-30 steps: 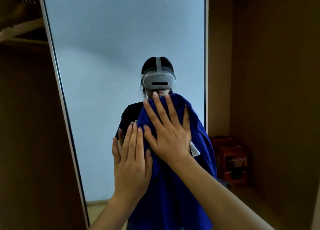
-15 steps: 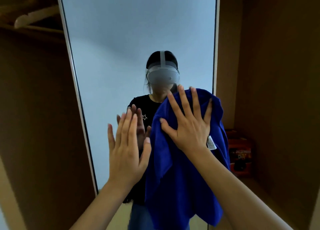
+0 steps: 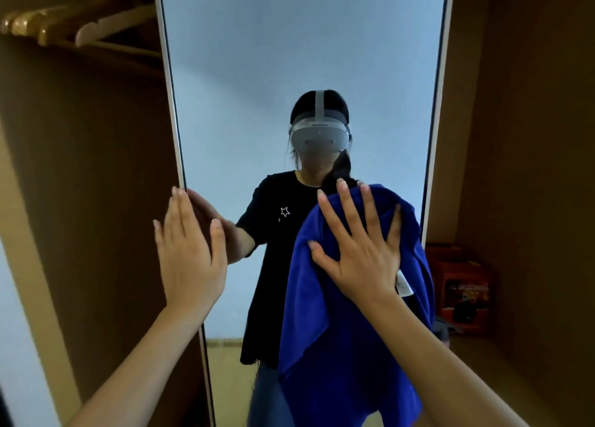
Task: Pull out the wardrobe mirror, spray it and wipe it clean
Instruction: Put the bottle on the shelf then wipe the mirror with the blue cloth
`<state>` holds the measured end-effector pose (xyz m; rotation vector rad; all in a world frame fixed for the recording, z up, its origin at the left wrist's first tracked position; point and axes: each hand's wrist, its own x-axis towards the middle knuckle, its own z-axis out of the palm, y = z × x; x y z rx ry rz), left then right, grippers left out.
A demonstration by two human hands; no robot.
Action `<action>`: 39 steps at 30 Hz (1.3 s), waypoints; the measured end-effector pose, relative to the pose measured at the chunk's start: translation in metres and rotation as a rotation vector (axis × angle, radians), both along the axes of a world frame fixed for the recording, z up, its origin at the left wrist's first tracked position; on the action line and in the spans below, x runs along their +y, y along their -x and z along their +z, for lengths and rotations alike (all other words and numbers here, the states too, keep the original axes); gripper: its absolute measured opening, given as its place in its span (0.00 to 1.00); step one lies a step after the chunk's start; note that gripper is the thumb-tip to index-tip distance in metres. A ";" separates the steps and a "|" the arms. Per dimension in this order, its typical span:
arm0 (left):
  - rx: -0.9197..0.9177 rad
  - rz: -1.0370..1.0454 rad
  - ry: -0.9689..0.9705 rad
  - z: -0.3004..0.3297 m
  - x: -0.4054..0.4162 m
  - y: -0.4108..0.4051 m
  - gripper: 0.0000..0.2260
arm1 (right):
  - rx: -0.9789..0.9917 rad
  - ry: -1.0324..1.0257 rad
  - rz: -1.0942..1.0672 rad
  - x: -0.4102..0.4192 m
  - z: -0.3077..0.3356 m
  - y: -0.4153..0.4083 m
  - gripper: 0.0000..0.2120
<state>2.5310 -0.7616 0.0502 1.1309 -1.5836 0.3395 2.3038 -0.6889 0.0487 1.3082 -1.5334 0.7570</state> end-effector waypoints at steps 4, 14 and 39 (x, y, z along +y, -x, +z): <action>0.048 -0.086 0.004 0.000 0.002 0.000 0.27 | -0.020 -0.005 -0.006 0.003 0.000 0.004 0.33; 0.091 -0.228 0.053 0.004 0.007 -0.010 0.24 | 0.018 0.006 0.050 -0.026 0.034 -0.048 0.33; 0.258 -0.428 0.001 0.001 -0.018 -0.030 0.18 | 0.015 0.015 0.016 -0.050 0.023 -0.102 0.34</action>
